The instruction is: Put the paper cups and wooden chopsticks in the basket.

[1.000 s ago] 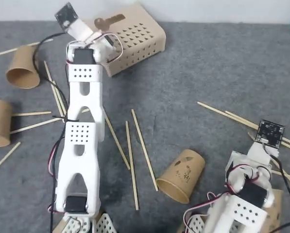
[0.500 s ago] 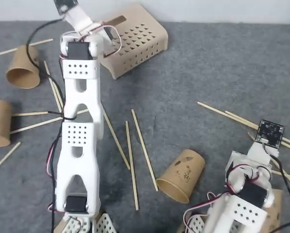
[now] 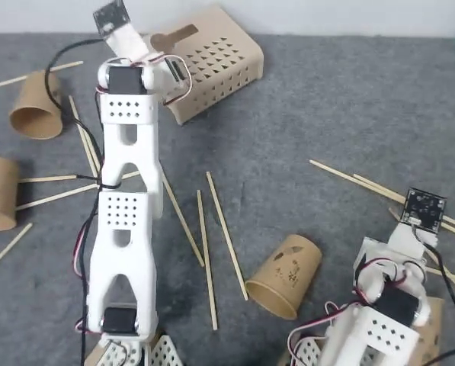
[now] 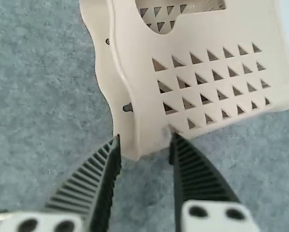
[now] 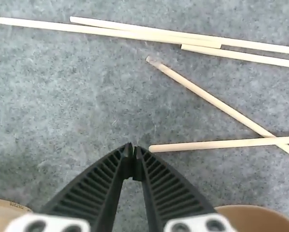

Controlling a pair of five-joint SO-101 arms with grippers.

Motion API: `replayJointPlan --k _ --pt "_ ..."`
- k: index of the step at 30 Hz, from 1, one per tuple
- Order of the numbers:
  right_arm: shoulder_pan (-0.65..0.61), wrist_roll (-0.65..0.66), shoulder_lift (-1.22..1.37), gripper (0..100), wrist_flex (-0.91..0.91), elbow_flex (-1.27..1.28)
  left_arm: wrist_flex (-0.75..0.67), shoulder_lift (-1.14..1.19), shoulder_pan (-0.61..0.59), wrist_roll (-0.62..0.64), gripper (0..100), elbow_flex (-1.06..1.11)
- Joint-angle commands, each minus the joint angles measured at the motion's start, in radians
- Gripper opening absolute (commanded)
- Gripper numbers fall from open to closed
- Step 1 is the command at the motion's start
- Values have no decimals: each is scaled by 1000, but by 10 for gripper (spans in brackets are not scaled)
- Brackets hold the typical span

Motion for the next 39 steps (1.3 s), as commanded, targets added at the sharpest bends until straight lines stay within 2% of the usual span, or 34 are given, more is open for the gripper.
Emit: replayJointPlan --k 1,4,12,15,20,27,35,39 --pt "-10 15 -10 6 4 -9 35 -49 14 -97 143 -18" --pt "-10 15 -10 6 4 -9 37 -80 12 -169 99 -16" --pt "-44 15 -10 6 2 -2 48 -296 11 -232 94 42" --pt "-47 15 -10 6 1 -2 46 -459 -8 -247 94 246" --pt "-47 15 -10 6 -2 -2 3 -804 8 -242 94 753" --pt "-42 15 -10 6 -1 0 -359 -1191 9 -215 95 1420" --pt "-42 15 -10 6 1 0 -962 -1579 14 -209 98 2172" --pt "-44 15 -10 6 1 0 -1195 -1662 23 -110 119 2430"
